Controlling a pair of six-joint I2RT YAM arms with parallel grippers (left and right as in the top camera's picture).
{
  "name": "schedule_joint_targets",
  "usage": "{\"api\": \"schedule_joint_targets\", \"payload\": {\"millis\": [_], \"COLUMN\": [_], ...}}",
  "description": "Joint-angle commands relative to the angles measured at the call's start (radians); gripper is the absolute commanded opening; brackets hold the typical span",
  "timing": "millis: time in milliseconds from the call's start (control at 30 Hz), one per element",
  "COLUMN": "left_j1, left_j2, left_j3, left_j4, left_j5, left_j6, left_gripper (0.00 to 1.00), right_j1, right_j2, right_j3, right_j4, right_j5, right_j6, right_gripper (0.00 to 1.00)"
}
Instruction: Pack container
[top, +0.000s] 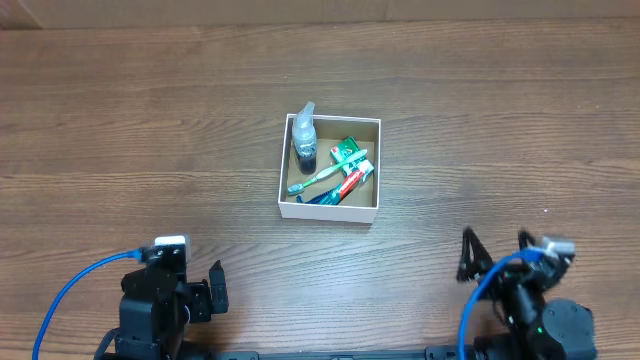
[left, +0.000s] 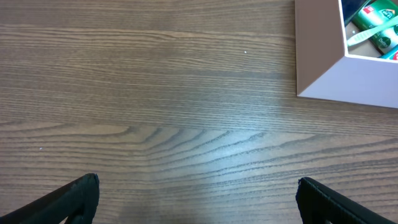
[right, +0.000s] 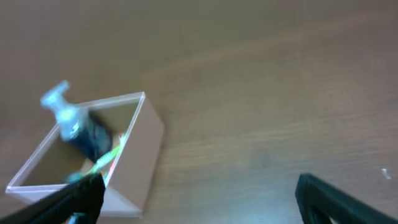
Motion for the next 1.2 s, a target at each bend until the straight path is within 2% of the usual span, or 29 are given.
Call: {"api": "schedule_joint_targets", "payload": {"millis": [0, 67, 133, 167, 200, 233, 833, 1000, 1067, 1167], "left_j1": [-0.003, -0.003, -0.003, -0.003, -0.003, -0.003, -0.003, 0.047, 0.053, 0.055], "left_j2": [0.0, 0.0, 0.0, 0.0, 0.0, 0.0, 0.0, -0.05, -0.118, -0.214], "left_j3": [-0.003, -0.003, -0.003, -0.003, -0.003, -0.003, -0.003, -0.017, -0.079, -0.231], "left_j4": [0.001, 0.002, 0.002, 0.001, 0.002, 0.001, 0.001, 0.01, 0.066, 0.253], "left_j5": [-0.002, -0.002, -0.002, -0.002, -0.002, -0.002, -0.002, 0.011, 0.022, 0.022], "left_j6": [-0.017, -0.017, -0.017, -0.017, -0.017, -0.017, -0.017, -0.002, 0.068, 0.173], "left_gripper": [1.0, 1.0, 1.0, 1.0, 1.0, 1.0, 1.0, 1.0, 1.0, 1.0], "right_j1": [-0.005, -0.006, -0.006, -0.006, -0.005, -0.005, -0.005, -0.005, -0.005, -0.005], "right_j2": [-0.012, -0.012, -0.012, -0.012, -0.012, -0.012, -0.012, -0.012, -0.012, -0.012], "right_j3": [-0.138, -0.274, -0.372, -0.411, -0.432, -0.432, -0.432, -0.432, -0.432, -0.432], "right_j4": [0.291, 0.572, 0.745, 0.768, 0.759, 0.675, 0.67, 0.67, 0.67, 0.67], "right_j5": [-0.035, -0.034, -0.035, -0.027, -0.029, -0.042, -0.068, -0.068, -0.068, -0.068], "right_j6": [-0.129, -0.22, -0.263, -0.262, -0.257, -0.254, -0.254, -0.254, -0.254, -0.254], "right_gripper": [1.0, 1.0, 1.0, 1.0, 1.0, 1.0, 1.0, 1.0, 1.0, 1.0]}}
